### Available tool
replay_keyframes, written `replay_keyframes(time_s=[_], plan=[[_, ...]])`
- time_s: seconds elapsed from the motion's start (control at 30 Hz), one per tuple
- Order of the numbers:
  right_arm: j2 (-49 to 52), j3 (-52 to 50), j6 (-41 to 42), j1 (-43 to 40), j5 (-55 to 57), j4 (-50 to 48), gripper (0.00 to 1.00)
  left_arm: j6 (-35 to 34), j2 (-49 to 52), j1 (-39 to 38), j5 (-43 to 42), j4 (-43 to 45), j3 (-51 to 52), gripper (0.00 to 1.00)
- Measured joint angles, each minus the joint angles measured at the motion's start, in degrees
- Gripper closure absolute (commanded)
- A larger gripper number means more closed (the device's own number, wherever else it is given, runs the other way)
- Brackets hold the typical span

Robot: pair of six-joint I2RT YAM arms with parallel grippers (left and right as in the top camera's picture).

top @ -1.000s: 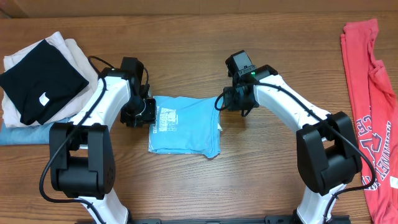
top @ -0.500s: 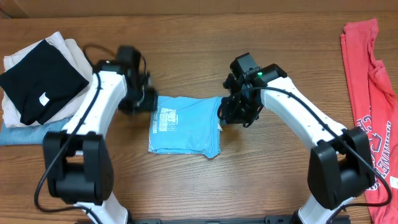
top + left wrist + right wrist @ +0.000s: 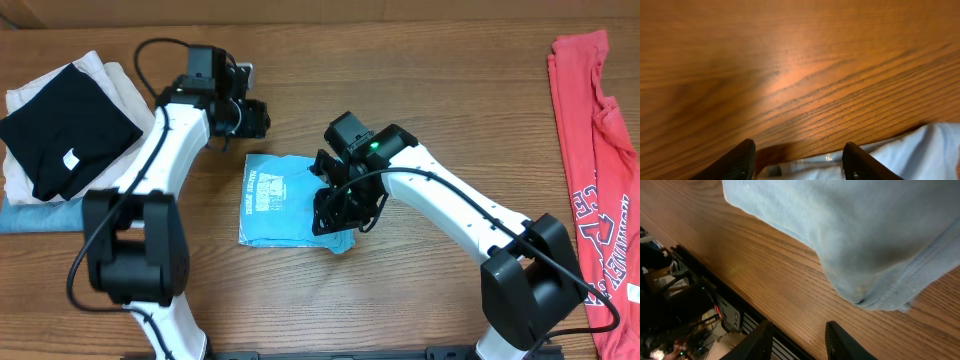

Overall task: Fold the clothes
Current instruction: 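Grasp the blue bundle's left edge with the left gripper and lift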

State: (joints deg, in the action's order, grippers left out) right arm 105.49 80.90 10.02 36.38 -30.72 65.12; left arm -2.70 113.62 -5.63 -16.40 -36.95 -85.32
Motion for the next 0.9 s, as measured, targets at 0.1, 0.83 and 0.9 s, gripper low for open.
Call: replay_keyframes(time_s=[0.1,0.83,0.9], plan=[[0.1,0.0,0.1,0.2,0.0,-0.2,0.62,0.0,2.9,-0.3,-1.6,-0.2,0.0,0.41],[1.9,-13.6,3.5,-1.4,9.9,-4.9,0.52,0.2,6.6,-1.4,6.0,-32.3,0.0,0.63],[1.9,-13.6,3.9,-3.2,12.7,-6.4,0.52,0.2,6.6,-1.4,6.4,-36.1,0.0,0.63]])
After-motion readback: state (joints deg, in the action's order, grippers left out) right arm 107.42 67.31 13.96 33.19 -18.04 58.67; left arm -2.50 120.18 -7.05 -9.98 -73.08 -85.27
